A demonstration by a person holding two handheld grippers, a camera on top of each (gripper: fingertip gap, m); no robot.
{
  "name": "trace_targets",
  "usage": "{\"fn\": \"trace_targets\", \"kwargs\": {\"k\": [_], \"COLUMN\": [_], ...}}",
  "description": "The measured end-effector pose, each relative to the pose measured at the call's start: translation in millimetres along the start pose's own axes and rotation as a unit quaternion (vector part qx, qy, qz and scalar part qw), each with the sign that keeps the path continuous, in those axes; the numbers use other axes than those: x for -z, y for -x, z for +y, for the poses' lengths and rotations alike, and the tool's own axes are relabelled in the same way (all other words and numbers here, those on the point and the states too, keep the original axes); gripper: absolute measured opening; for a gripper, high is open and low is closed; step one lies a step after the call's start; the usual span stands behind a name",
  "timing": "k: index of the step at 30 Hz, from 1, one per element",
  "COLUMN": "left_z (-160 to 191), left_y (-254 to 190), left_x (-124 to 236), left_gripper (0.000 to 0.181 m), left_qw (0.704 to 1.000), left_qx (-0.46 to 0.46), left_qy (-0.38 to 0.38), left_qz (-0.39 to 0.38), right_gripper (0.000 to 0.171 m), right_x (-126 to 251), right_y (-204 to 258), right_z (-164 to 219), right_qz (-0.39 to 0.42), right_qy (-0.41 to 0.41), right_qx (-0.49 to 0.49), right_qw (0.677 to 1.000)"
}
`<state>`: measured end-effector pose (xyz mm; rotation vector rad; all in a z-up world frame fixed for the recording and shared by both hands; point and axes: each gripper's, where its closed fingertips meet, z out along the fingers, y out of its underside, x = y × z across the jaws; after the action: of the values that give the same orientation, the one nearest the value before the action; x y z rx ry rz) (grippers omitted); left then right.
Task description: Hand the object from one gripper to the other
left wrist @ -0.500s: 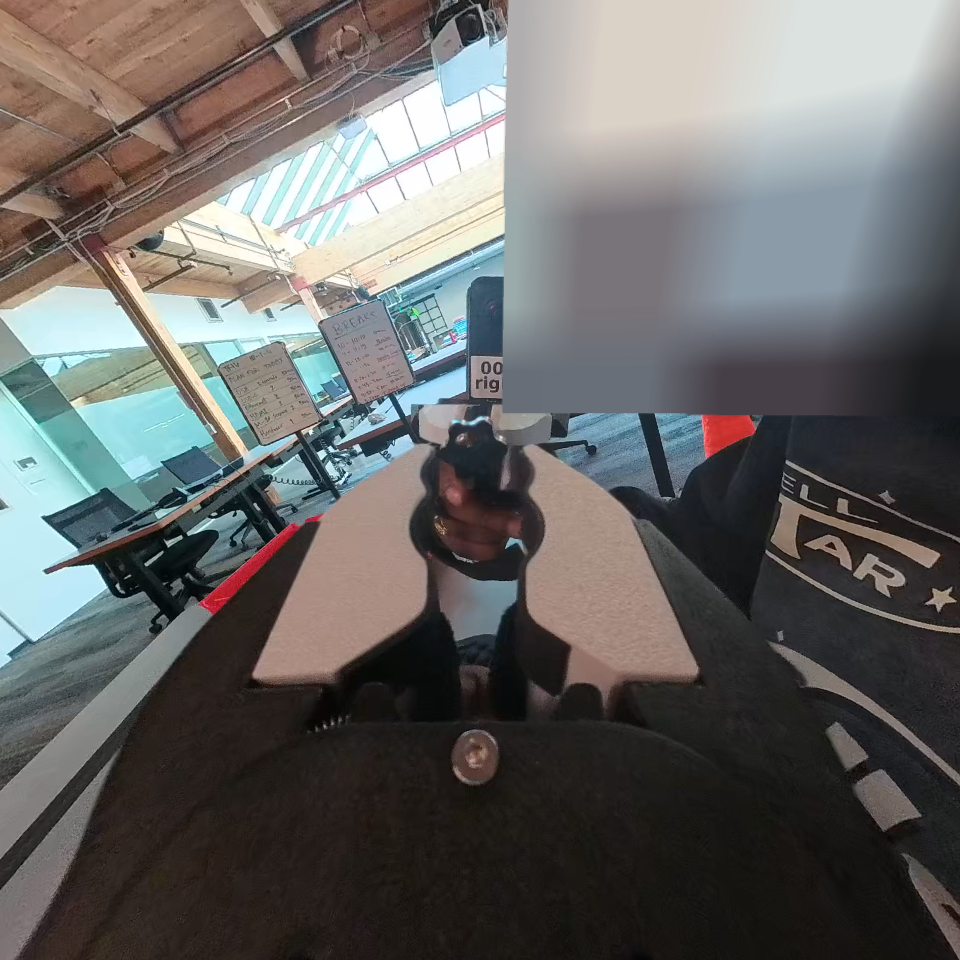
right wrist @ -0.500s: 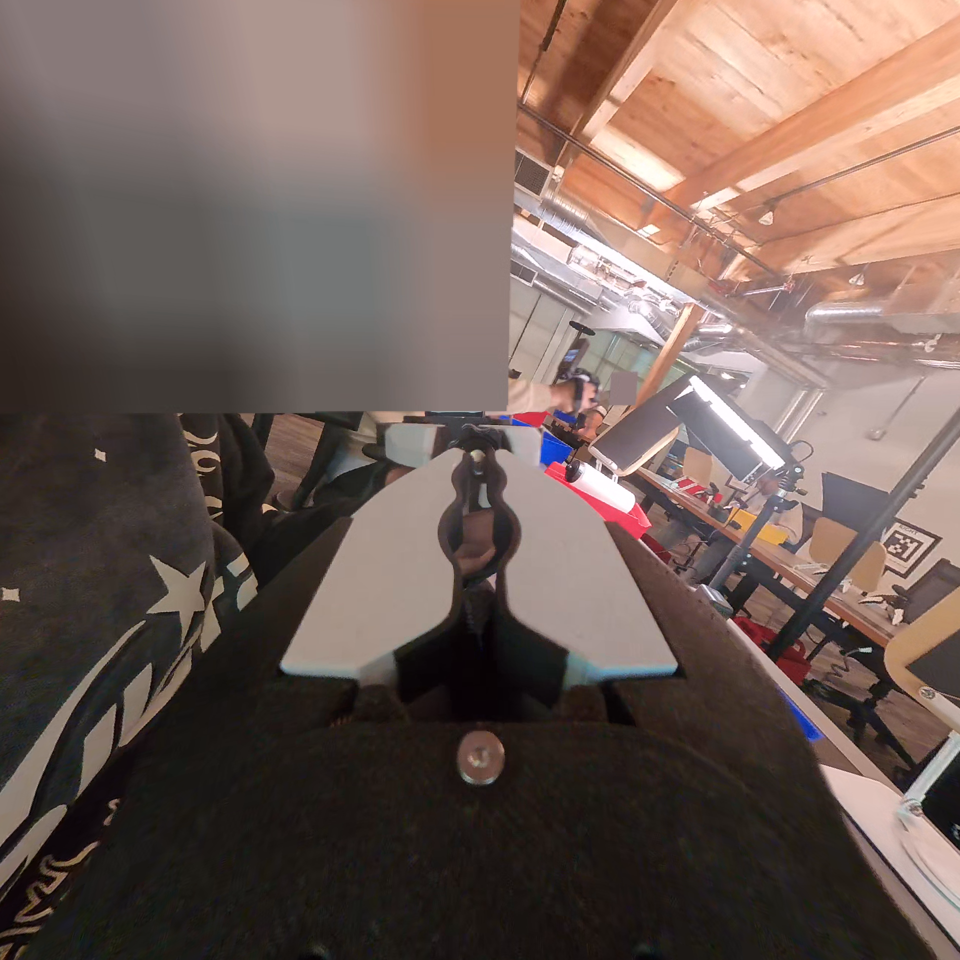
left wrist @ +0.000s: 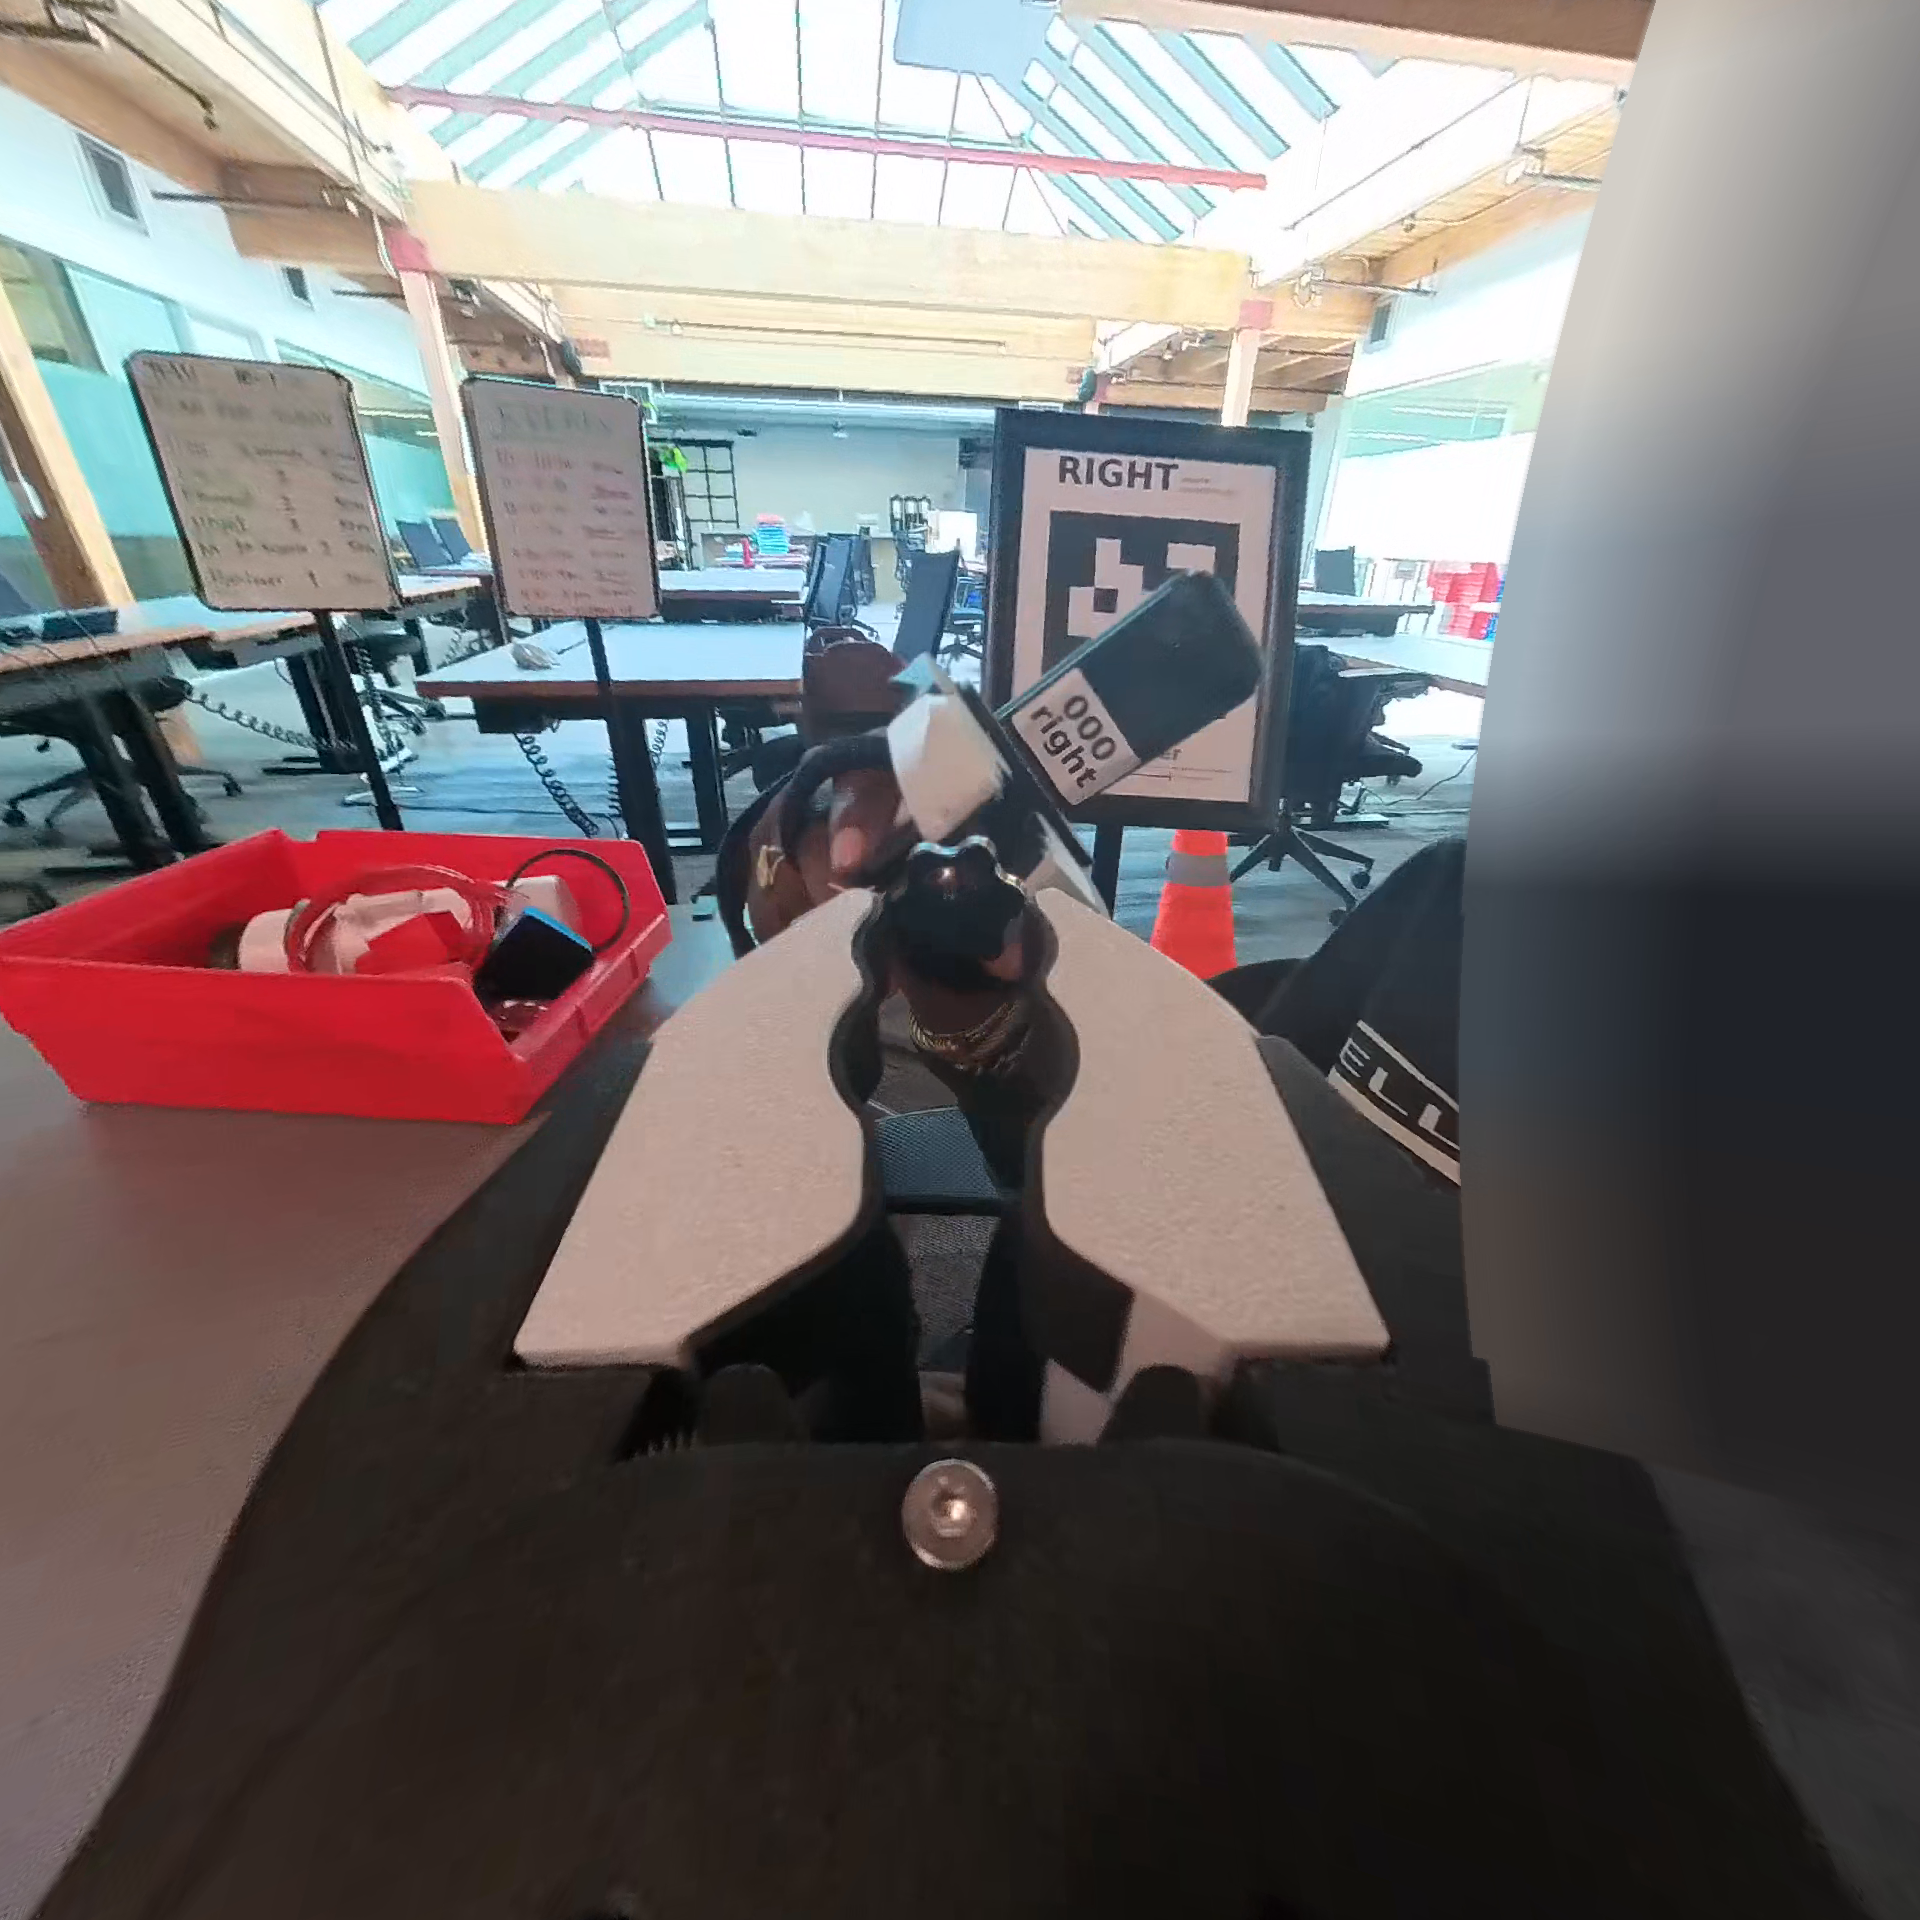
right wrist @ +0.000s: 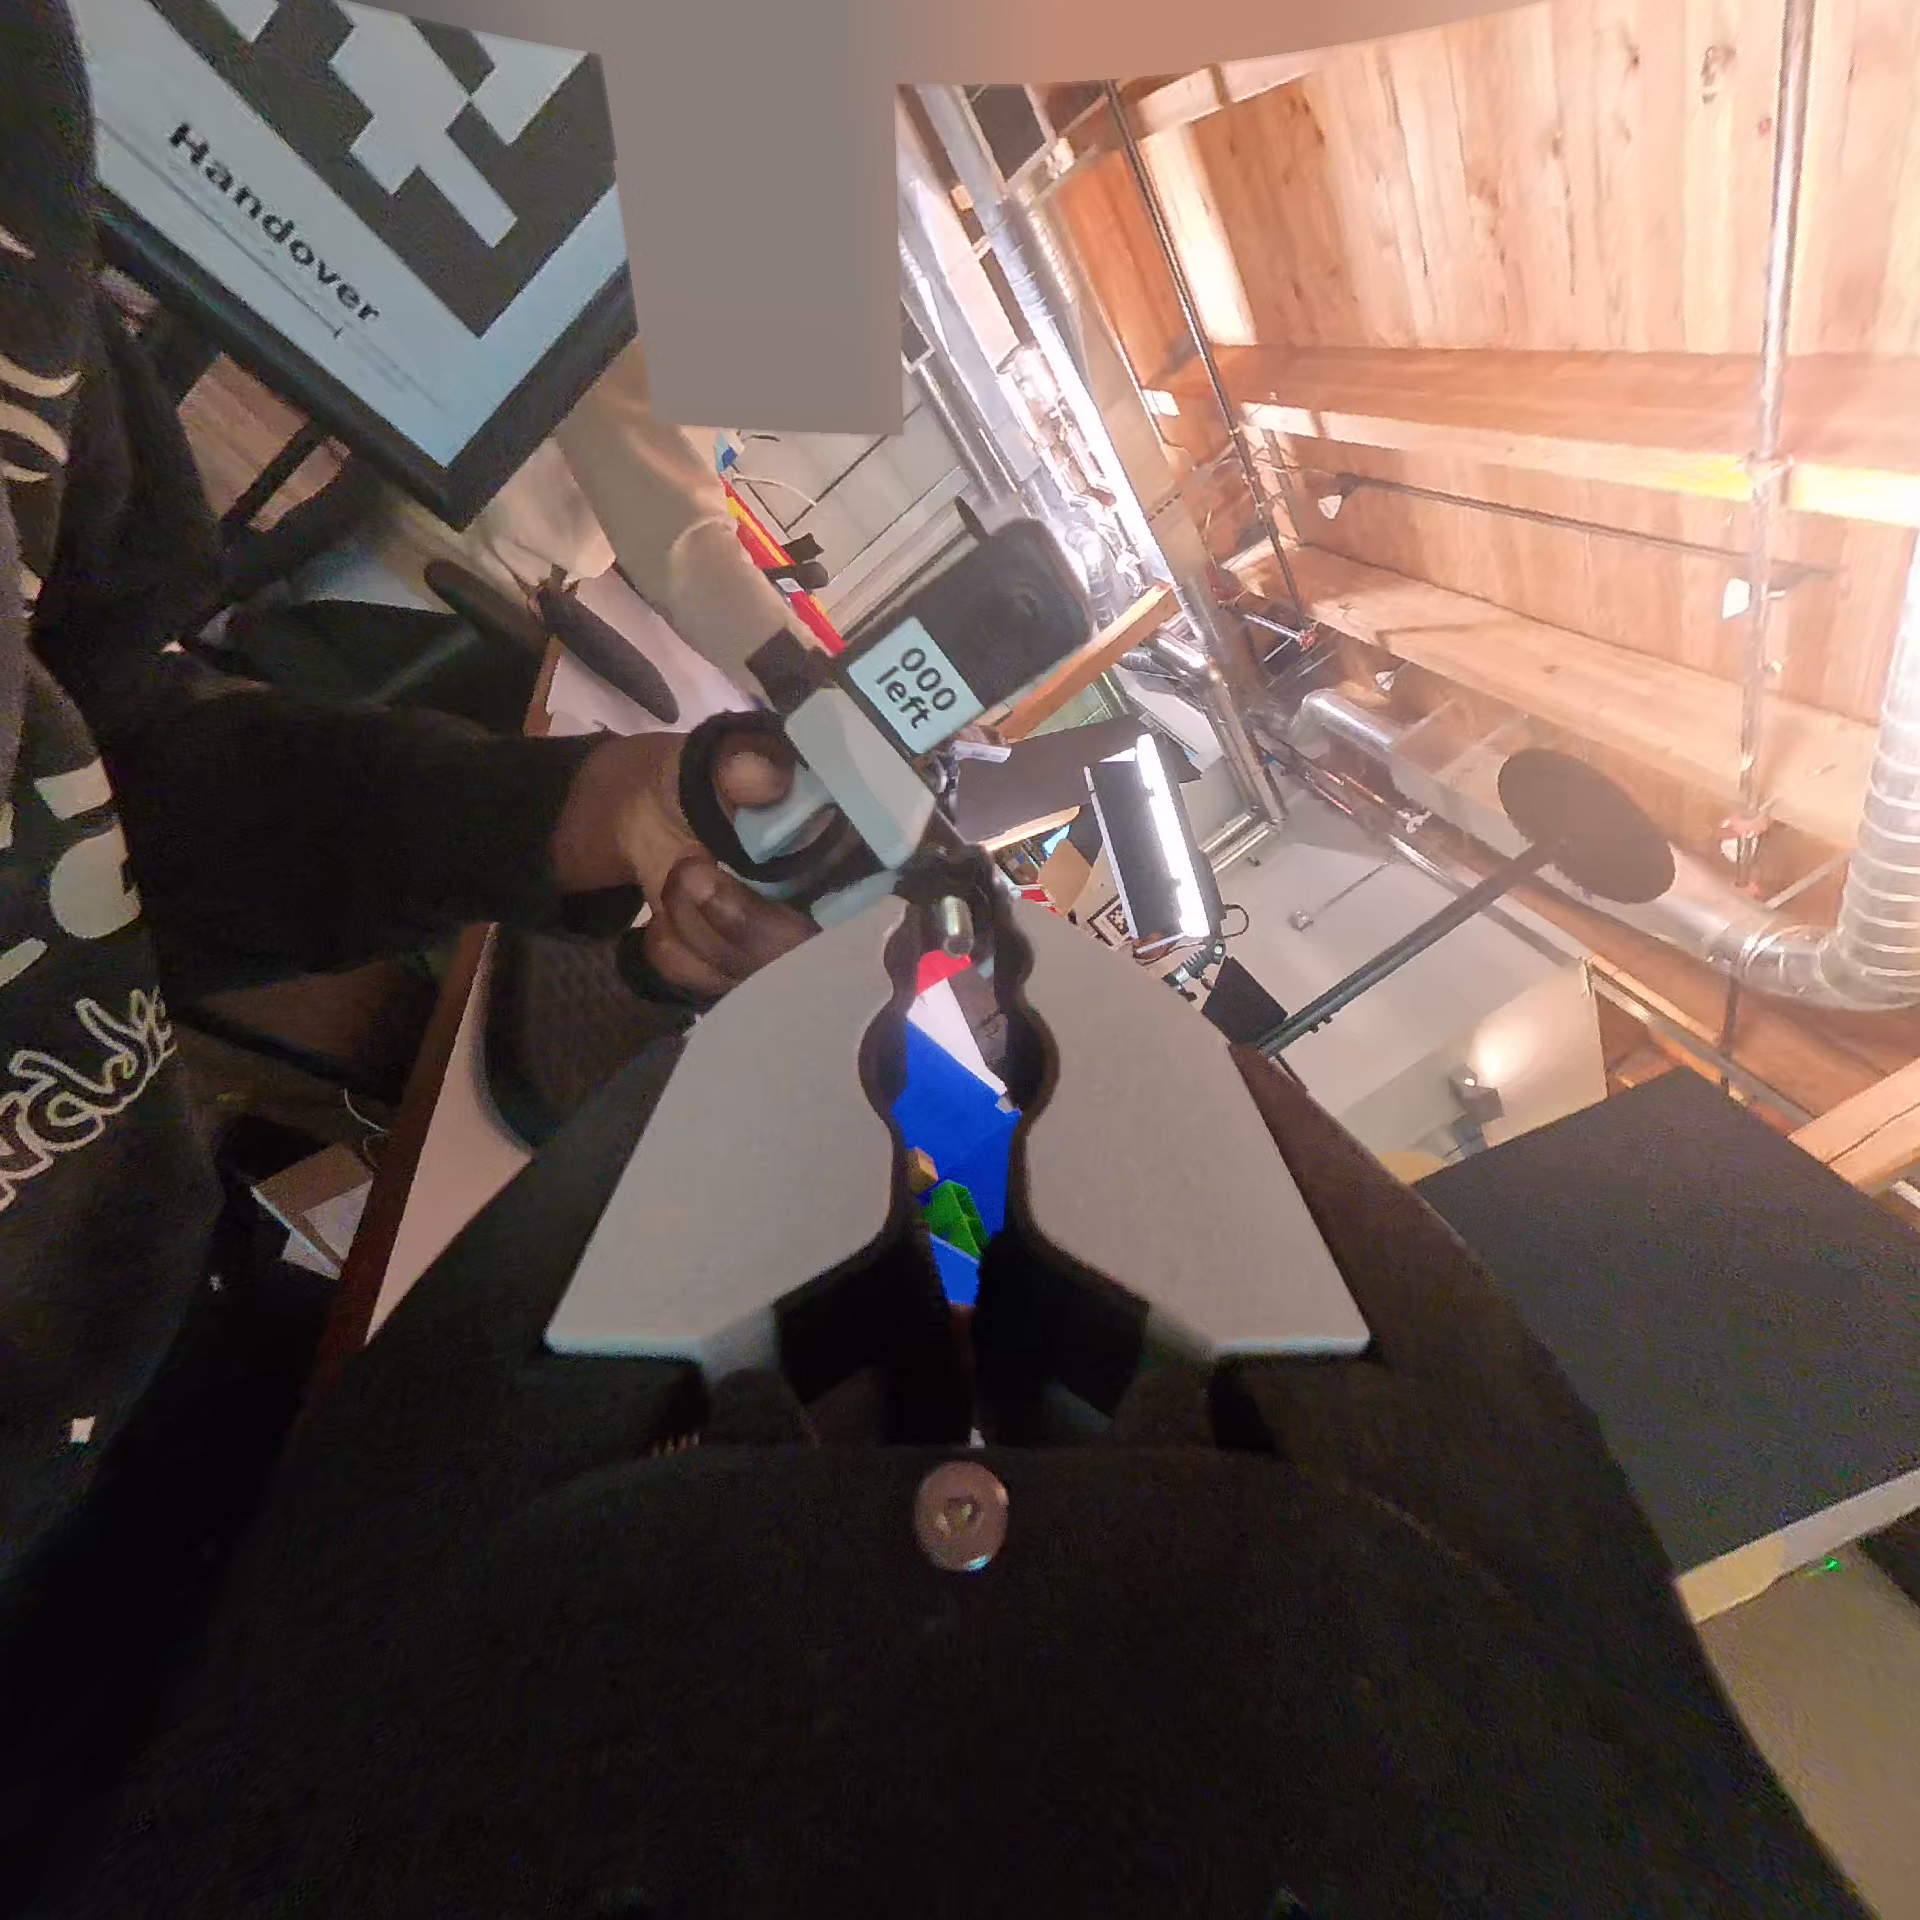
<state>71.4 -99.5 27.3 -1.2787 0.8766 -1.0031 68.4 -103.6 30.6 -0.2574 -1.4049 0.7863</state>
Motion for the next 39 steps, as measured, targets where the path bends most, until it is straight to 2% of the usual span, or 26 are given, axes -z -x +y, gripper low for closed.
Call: {"fn": "trace_targets", "kwargs": {"k": [10,14,19,26,30,33,35,37,39], "left_z": [1.9,-2.9,-8.0,-1.8,0.3,-1.0,-3.0,-6.4,-7.2], "left_y": [-4.5,-4.3,-7.3,-11.5,-11.3,-8.7,-4.6,-1.6,-0.2], "left_x": [-1.1,0.6,7.3,4.5,2.1,2.6,3.6,5.5,7.6], "left_gripper": [0.024,0.027,0.036,0.035,0.022,0.022,0.021,0.021,0.021], "left_qw": [1.0,0.994,0.969,0.949,0.948,0.958,0.97,0.984,0.993], "left_qx": [-0.009,-0.105,-0.242,-0.311,-0.315,-0.282,-0.235,-0.169,-0.112], "left_qy": [0.008,-0.014,-0.024,0.001,0.008,0.009,0.005,-0.006,-0.012], "left_qz": [0.009,-0.012,-0.043,-0.053,-0.056,-0.055,-0.056,-0.047,-0.029], "right_gripper": [0.006,0.006,0.006,0.006,0.005,0.006,0.008,0.021,0.023], "right_x": [-2.0,-3.7,-3.3,-5.8,-6.6,-7.3,-7.8,-5.9,-4.1], "right_y": [4.0,4.2,6.2,9.8,12.7,10.3,6.0,3.1,-1.3], "right_z": [3.8,0.7,-2.2,1.3,1.1,1.8,4.0,0.2,-0.4], "right_qz": [-0.008,-0.04,-0.107,-0.133,-0.138,-0.124,-0.095,-0.068,-0.03], "right_qy": [0.015,-0.002,-0.021,-0.011,-0.006,-0.006,-0.008,-0.025,-0.023], "right_qx": [0.018,-0.094,-0.282,-0.346,-0.345,-0.329,-0.282,-0.206,-0.125], "right_qw": [1.0,0.995,0.953,0.929,0.928,0.936,0.955,0.976,0.991]}}
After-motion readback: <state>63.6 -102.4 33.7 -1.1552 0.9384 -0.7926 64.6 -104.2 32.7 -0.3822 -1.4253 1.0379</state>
